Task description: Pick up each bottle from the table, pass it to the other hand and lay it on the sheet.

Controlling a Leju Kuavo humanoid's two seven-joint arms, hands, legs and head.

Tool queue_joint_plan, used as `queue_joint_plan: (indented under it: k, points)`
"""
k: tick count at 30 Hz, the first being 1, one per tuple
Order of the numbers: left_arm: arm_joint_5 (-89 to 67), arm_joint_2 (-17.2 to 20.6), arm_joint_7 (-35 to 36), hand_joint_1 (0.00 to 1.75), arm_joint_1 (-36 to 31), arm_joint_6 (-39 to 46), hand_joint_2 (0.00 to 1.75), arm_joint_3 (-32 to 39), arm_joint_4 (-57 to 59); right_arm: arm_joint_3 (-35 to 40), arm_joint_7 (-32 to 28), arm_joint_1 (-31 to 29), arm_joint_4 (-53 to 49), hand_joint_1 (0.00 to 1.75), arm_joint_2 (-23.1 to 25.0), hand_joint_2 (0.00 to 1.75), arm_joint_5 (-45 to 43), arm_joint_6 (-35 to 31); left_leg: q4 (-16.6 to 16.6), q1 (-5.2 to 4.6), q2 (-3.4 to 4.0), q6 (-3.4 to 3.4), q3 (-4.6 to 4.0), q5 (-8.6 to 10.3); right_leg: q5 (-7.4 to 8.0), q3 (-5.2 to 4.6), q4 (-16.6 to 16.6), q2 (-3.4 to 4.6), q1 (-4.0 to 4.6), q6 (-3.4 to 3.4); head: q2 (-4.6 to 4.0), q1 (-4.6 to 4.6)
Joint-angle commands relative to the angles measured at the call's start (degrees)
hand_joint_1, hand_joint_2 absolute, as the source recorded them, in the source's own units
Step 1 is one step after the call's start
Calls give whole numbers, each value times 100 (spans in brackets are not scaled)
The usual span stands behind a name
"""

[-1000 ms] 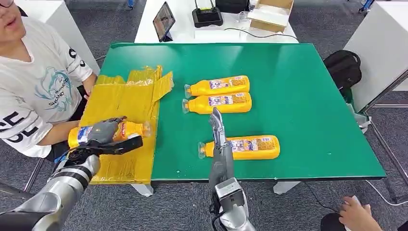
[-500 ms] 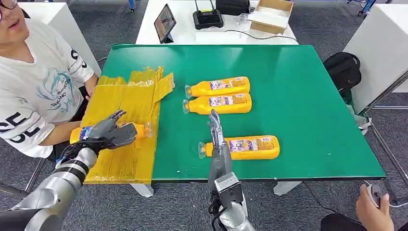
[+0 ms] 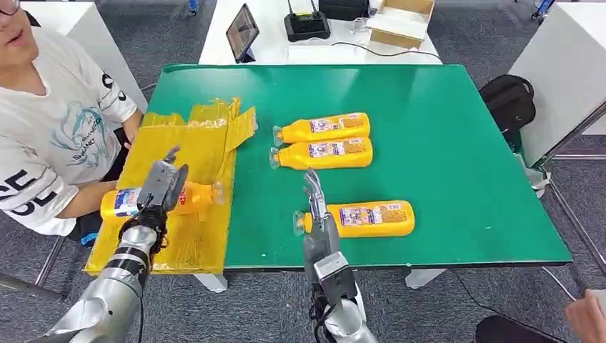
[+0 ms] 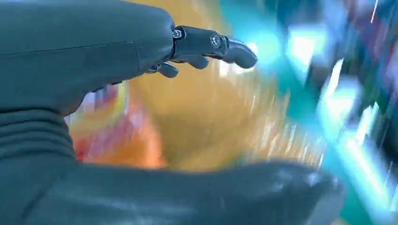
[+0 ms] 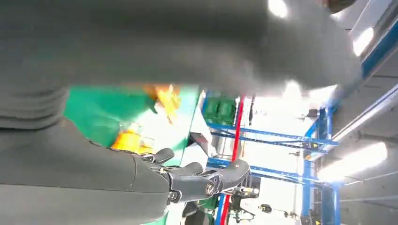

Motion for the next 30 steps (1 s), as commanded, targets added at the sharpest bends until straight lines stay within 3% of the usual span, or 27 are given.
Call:
queue_joint_plan:
  k: [1, 4, 7, 12, 15, 24, 30]
  points:
    - [1172, -633, -454, 0, 540, 1347, 175, 84, -1993, 145, 370, -238, 642, 0, -326, 175, 940, -99, -5, 5, -6, 10, 18, -10, -9, 25, -11, -14, 10, -17, 0, 2]
    - [1692, -634, -454, 0, 1061, 1689, 175, -440, -2906, -158, 670, -299, 468, 0, -611, 175, 1420, -200, -3, 4, -7, 13, 9, -9, -9, 22, -13, -10, 8, -12, 0, -2]
    - [2156, -770, -454, 0, 1483, 1380, 175, -589, -3321, -447, 1295, -472, 146, 0, -1099, 175, 2078, -191, -4, 1, 1, 17, 4, -10, -4, 18, -18, -4, 4, -7, 0, 2]
    - [2167, -761, -454, 0, 1604, 1378, 175, -697, -3393, -564, 1514, -534, 38, 0, -1225, 175, 2311, -43, 3, -3, -11, 18, -5, -11, -7, 15, -21, -14, 1, -10, 0, 0]
    - [2217, -807, -454, 0, 1872, 1184, 175, -811, -3293, -816, 2224, -1004, 50, 0, -1701, 175, 2890, 240, -2, -5, -3, 14, -2, -9, -5, 14, -20, -8, -2, -11, 0, -2]
    - [1812, -818, -454, 0, 2187, 942, 175, -975, -3056, -720, 3152, -2355, 1372, 0, -2178, 175, 3290, 1504, -1, -7, 12, 14, -2, -9, 1, 9, -20, 7, -4, -6, 0, 0]
    - [1730, -838, -454, 0, 2115, 809, 175, -1004, -2752, -447, 3147, -2608, 2280, 0, -2271, 175, 2973, 1908, -3, -2, -1, 12, -1, -7, 0, 15, -23, -2, 1, -6, 0, -2]
